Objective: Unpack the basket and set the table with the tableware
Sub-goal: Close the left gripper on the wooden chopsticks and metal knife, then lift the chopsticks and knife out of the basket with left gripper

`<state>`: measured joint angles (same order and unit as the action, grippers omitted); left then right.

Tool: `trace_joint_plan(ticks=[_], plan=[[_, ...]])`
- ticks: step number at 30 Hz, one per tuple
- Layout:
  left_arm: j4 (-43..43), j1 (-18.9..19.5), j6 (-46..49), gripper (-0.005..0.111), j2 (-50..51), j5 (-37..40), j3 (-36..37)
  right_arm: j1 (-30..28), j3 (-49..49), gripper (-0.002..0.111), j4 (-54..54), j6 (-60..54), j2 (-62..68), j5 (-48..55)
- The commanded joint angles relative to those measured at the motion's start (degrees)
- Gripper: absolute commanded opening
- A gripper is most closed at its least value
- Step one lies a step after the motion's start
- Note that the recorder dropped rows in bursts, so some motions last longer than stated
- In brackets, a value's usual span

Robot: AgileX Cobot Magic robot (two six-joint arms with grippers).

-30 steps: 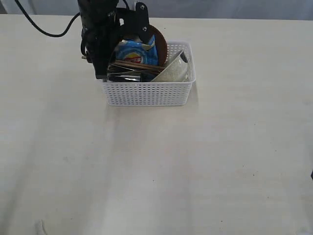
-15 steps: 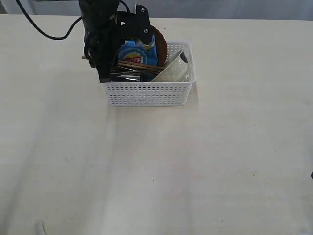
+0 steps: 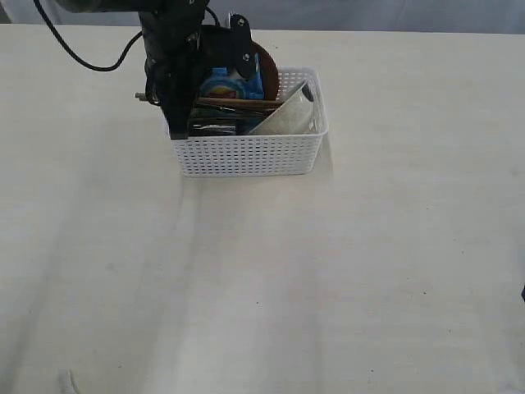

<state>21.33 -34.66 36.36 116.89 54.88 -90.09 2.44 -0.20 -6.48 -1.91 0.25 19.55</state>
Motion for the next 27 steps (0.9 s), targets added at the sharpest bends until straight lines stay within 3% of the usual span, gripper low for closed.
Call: trace_joint_plan(ticks=[1, 27], plan=[[0.84, 0.1, -0.82, 0.0, -0.21, 1.5, 0.41, -0.03, 0.2, 0.0, -0.34, 0.04, -0.25, -0.15], [0.92, 0.1, -0.19, 0.0, -10.29, 9.58, 0.41, -0.03, 0.2, 0.0, -0.34, 0.04, -0.25, -0.15]])
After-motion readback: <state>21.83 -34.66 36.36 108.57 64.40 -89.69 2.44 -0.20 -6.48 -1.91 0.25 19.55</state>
